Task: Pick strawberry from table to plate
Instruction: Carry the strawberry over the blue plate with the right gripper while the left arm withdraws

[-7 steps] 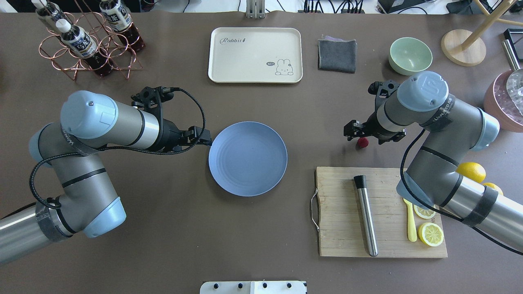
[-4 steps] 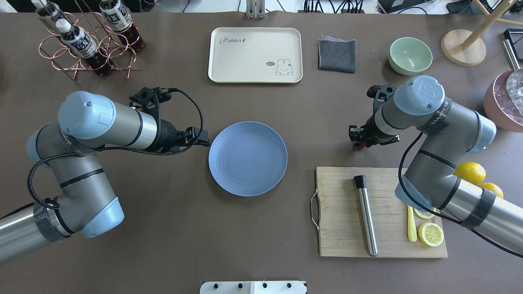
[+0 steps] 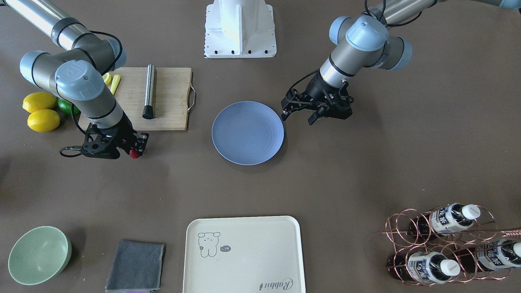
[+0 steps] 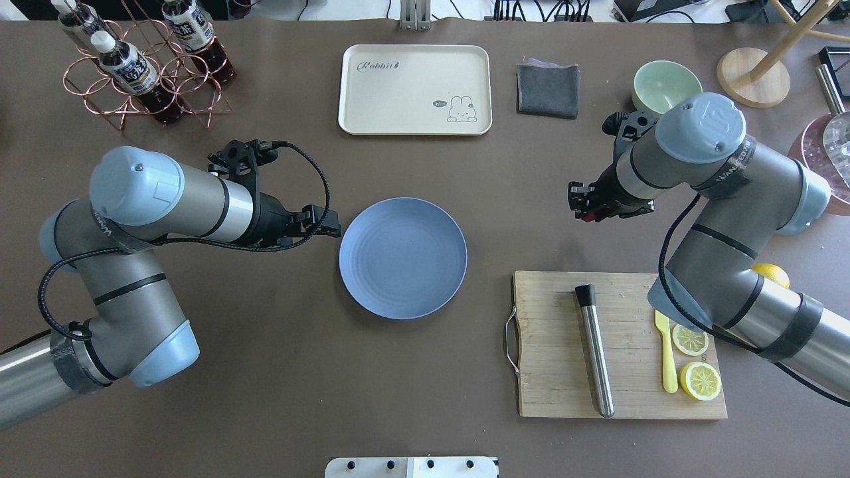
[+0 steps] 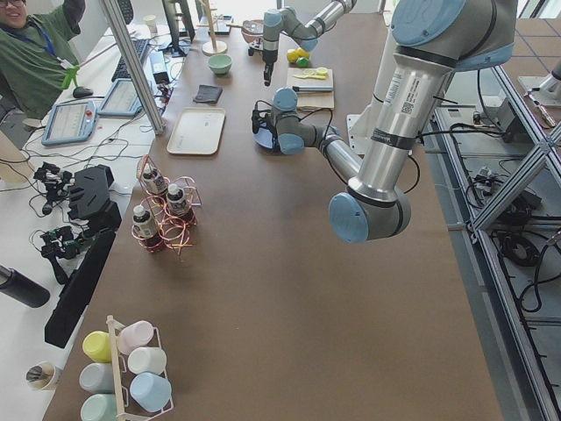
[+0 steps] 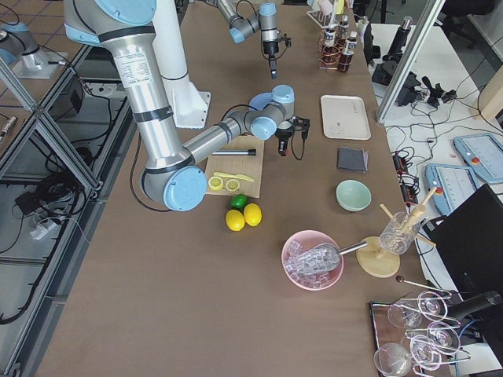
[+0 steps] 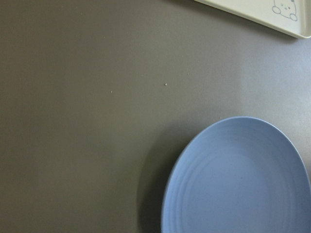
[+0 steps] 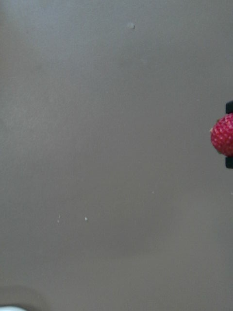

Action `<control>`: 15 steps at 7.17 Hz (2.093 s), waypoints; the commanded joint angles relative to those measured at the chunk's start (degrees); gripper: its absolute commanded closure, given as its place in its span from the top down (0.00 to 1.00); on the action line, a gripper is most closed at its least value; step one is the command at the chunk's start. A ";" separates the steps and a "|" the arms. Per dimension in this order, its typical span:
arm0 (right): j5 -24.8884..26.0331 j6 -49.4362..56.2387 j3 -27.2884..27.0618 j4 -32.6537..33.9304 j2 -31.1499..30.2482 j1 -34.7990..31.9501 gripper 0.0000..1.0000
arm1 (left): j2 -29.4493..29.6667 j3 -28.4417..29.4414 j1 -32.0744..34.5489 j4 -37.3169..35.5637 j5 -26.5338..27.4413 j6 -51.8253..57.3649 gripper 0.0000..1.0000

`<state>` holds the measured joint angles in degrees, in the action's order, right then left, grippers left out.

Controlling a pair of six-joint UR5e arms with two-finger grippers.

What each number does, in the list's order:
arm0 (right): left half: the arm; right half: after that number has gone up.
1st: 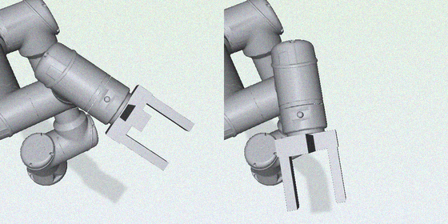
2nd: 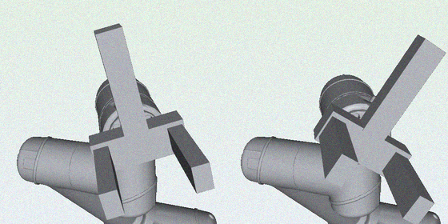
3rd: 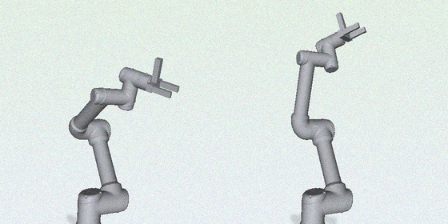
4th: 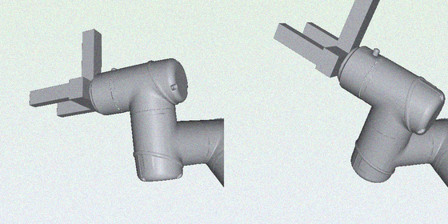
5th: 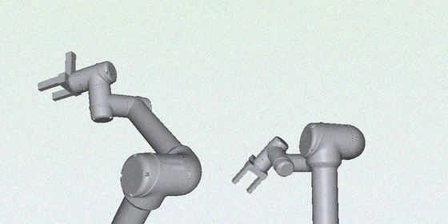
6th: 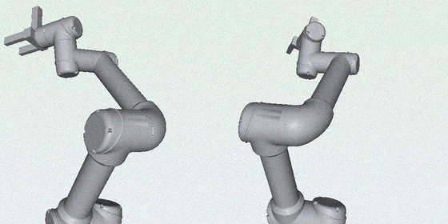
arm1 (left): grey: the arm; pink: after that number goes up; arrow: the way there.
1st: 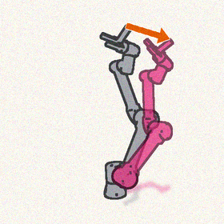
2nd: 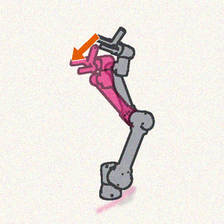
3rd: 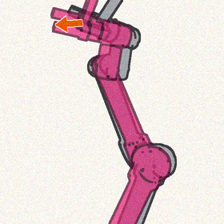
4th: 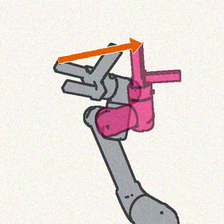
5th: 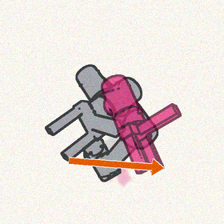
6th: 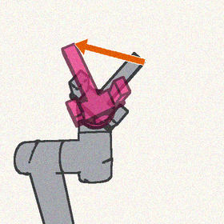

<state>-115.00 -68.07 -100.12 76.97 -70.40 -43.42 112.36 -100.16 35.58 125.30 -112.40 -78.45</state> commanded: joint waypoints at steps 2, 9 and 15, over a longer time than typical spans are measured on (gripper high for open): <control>0.38 -7.20 -4.29 9.69 8.14 2.70 0.00 | -10.45 -5.21 6.14 -0.06 -2.02 14.82 0.98; 12.50 -12.88 -1.05 13.02 18.26 17.74 0.00 | -27.28 -2.17 27.93 5.83 -10.19 45.14 0.98; 15.85 -12.44 14.41 6.19 26.54 18.54 0.00 | -26.93 7.61 40.18 1.96 -18.82 58.50 0.98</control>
<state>-99.44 -80.58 -87.72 85.67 -44.04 -24.94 85.42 -93.09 75.36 127.47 -131.14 -20.19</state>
